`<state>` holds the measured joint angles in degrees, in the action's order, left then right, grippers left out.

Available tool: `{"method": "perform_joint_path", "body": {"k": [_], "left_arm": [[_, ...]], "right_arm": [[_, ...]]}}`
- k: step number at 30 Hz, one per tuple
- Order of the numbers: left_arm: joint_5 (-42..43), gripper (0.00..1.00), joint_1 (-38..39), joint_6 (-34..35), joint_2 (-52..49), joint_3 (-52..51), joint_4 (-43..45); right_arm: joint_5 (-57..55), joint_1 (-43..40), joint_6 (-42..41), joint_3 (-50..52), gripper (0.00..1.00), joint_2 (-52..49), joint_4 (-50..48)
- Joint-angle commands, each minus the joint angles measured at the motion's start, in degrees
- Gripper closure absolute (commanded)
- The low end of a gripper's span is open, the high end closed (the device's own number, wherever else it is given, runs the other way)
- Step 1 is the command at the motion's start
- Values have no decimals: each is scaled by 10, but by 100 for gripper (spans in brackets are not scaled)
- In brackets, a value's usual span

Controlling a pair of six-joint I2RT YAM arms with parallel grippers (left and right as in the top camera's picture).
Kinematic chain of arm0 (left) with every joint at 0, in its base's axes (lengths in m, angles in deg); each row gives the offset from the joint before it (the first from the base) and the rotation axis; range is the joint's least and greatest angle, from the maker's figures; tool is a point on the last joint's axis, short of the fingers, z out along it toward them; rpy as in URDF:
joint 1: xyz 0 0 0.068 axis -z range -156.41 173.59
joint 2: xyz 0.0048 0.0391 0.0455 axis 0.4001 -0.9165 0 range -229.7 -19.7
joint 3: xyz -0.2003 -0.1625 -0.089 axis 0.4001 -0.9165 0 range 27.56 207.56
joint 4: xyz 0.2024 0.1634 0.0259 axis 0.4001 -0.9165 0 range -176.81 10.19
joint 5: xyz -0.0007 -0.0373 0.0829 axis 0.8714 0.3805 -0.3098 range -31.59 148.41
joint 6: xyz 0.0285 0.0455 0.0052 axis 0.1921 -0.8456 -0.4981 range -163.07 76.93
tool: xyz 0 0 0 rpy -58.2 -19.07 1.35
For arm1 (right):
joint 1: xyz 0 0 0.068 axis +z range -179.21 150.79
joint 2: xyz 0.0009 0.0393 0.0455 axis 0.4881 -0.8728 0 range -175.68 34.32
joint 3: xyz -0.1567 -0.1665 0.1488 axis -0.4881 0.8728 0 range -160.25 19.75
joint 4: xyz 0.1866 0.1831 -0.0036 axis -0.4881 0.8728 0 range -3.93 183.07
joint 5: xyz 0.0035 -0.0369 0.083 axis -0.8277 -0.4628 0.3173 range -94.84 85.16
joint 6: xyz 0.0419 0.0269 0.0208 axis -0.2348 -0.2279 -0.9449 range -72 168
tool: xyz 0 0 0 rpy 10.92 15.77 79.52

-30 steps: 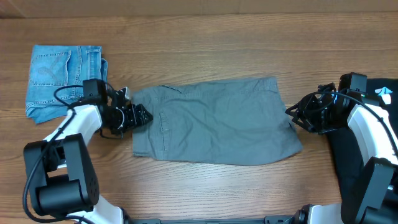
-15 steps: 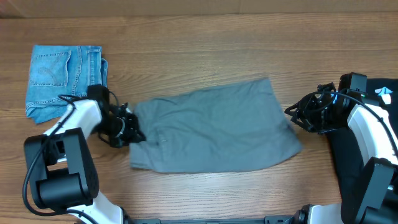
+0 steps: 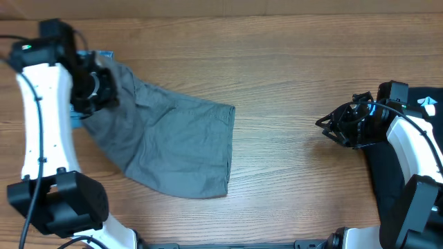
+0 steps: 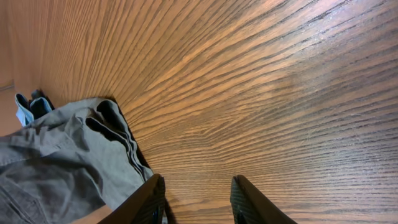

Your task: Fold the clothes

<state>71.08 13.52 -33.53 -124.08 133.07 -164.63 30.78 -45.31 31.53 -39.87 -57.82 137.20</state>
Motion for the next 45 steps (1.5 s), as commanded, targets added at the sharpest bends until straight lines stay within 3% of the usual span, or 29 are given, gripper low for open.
{"method": "perform_joint_path", "body": {"k": [1, 7, 15, 17, 21, 23, 27, 31, 38, 39, 40, 41, 42, 43, 45], "left_arm": [[-31, 96, 81, 62, -4, -44, 30], [-30, 95, 212, 120, -5, -139, 112], [-63, 93, 315, 179, -5, -179, 160], [-103, 85, 348, 224, -5, -212, 201], [-101, 63, 378, 288, -5, -274, 275], [-87, 39, 386, 298, -5, -288, 297], [-77, 34, 386, 294, -4, -278, 282], [-77, 31, 353, 270, -4, -200, 195], [-124, 32, 310, 183, -4, 17, 17], [-141, 39, 309, 174, -4, 25, 10], [-178, 56, 306, 172, -4, 29, 2], [-199, 80, 303, 172, -5, 26, -4], [-208, 90, 300, 171, -5, 17, -6], [-207, 96, 298, 164, -5, 3, -7], [-216, 96, 295, 162, -5, -29, -10]], "right_arm": [[5, -2, 4, 0, 62, 13, -3], [5, -2, 4, 0, 61, 13, -3], [5, -2, 4, 0, 62, 13, -5], [5, -2, 4, 0, 62, 13, -5], [5, -2, 4, 0, 61, 13, -5], [5, -2, 4, 0, 61, 13, -5], [5, -2, 4, 0, 62, 13, -3], [8, -1, 21, 0, 61, 13, -2], [83, 52, 103, 0, 61, 38, -4], [87, 65, 108, 0, 61, 45, -7], [97, 92, 110, 0, 61, 57, -14], [108, 114, 110, 0, 62, 66, -21], [120, 137, 110, 0, 65, 74, -31], [134, 164, 110, 0, 68, 82, -43], [160, 226, 108, 0, 73, 89, -73]]}}
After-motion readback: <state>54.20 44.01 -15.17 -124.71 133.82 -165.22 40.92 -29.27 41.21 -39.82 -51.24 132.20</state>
